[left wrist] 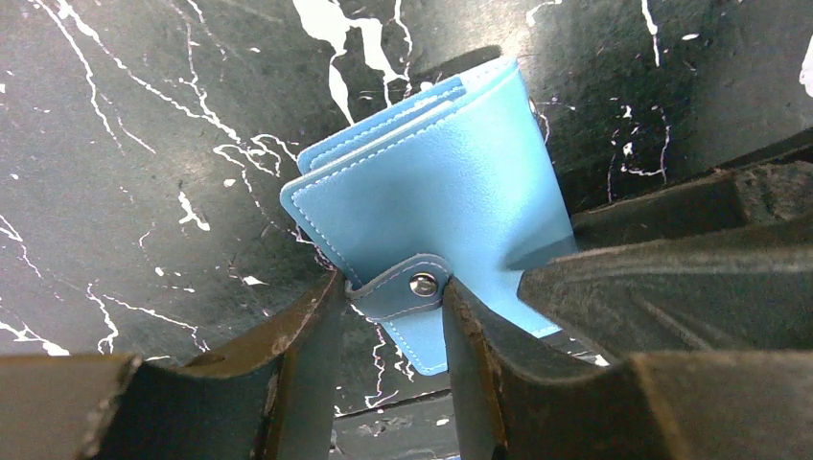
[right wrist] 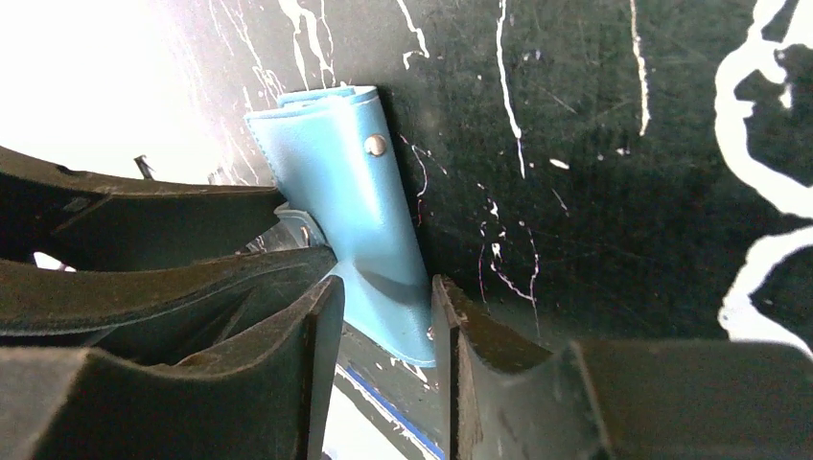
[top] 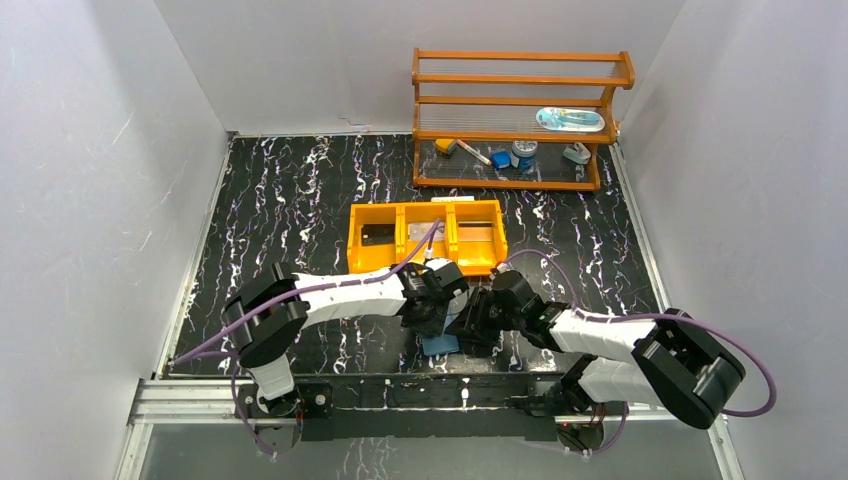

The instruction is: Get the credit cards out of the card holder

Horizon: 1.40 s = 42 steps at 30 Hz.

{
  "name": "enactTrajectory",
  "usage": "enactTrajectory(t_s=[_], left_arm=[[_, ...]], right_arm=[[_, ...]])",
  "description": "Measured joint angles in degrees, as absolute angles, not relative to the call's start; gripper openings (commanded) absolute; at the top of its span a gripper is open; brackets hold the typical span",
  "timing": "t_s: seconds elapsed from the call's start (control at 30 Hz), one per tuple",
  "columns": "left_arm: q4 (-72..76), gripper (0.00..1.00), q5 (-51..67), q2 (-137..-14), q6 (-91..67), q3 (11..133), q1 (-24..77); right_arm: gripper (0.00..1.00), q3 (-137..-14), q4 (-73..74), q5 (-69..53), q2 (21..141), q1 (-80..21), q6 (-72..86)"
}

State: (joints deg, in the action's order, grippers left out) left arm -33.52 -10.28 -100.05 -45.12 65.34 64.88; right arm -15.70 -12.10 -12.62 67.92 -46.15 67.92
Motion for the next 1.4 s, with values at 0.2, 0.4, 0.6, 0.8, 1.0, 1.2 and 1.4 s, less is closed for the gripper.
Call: enactTrajectory(t_s=[0.2,0.4,0.6,0.8,1.0,1.2,1.4], left_arm=[[-28.42,0.13,-11.05,-95.57,-46.09,59.51,64.86],[-24.99,0.11,-11.70,-92.99,-47.07,56.31,64.88],[-21.76,0.08,-11.70,-90.35,-48.23,53.19,64.66],[-20.82,0.05,-11.79,-87.68,-50.13,50.70,63.77],[-20.38,0.09,-12.12,-85.03,-51.48,49.10,63.48],[-20.12,0.29,-12.03,-84.84,-51.44,49.10,63.44],[-20.25,0.46,-11.92,-84.86,-50.98,49.12,63.44]], right_arm=[[0.35,-20.97,-5.37,-11.81,71.77,-46.30,65.67],[0.34,-23.53,-0.05,-9.04,72.01,-46.81,64.01],[0.35,-23.86,0.43,-8.88,72.25,-46.85,63.81],[0.35,-23.88,0.34,-8.93,72.42,-46.85,63.79],[0.37,-23.92,0.21,-8.93,72.53,-46.85,63.81],[0.43,-23.88,-0.51,-9.37,72.25,-46.85,63.42],[0.44,-23.86,-0.54,-9.21,71.83,-46.87,62.28]])
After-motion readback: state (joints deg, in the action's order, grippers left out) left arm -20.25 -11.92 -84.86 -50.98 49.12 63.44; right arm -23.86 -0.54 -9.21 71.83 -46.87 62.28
